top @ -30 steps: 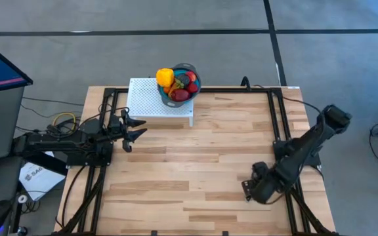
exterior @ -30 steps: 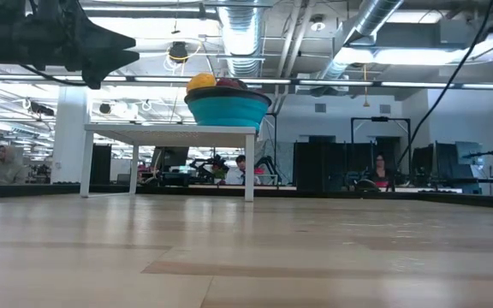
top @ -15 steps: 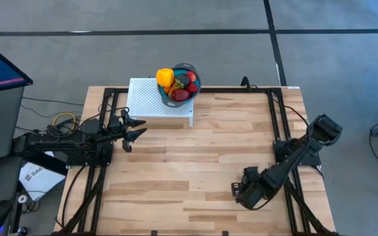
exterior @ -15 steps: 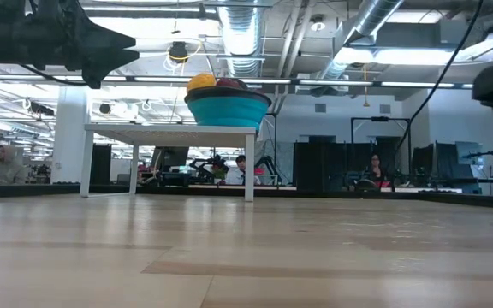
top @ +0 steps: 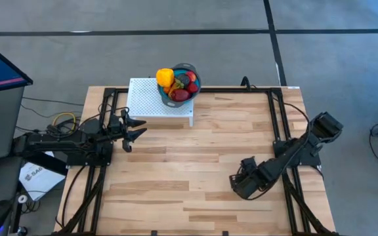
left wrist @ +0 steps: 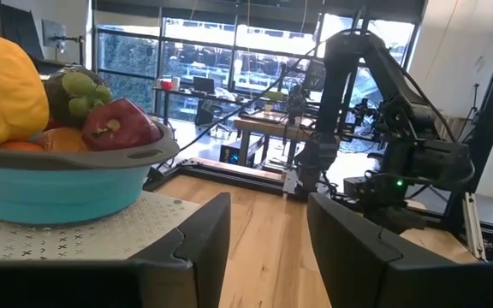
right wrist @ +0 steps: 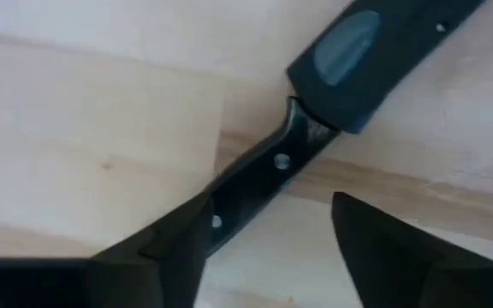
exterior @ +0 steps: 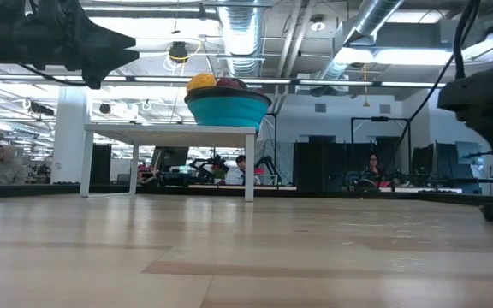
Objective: Pick & Place Fruit
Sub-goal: Put the black knife on the shelf
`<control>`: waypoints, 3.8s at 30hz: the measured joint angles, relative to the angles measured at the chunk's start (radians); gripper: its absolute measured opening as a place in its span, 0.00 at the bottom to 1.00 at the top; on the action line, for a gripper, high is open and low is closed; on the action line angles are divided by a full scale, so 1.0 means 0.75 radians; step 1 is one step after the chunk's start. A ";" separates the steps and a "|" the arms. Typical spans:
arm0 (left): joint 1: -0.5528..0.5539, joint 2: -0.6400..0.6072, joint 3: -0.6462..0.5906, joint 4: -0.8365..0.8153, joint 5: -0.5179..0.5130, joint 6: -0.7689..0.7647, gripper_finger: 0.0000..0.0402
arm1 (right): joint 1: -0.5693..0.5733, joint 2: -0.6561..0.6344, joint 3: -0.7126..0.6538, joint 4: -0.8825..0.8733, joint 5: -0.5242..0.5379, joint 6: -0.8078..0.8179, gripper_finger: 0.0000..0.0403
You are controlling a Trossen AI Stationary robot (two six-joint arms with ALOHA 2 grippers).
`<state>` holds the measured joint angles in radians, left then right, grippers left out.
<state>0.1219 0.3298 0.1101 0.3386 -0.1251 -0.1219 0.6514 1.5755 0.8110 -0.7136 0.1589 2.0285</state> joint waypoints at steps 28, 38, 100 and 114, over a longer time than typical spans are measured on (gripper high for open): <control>-0.014 0.144 -0.001 0.093 0.024 -0.024 0.37 | -0.006 0.125 0.099 0.074 0.353 -0.271 0.19; -0.035 0.416 -0.001 0.512 0.295 -0.024 0.37 | -0.279 0.129 0.119 0.919 0.724 -1.592 0.21; -0.171 1.562 0.500 1.180 0.217 0.122 0.24 | -0.698 -0.072 0.122 1.626 0.030 -2.687 0.70; -0.306 1.179 0.499 0.326 -0.317 0.122 0.25 | -0.601 -0.431 0.107 0.584 0.359 -2.347 0.75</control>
<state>-0.1078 1.2141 0.4847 0.5827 -0.3631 -0.0303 0.2007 1.2523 0.8909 -0.2758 0.4279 0.2685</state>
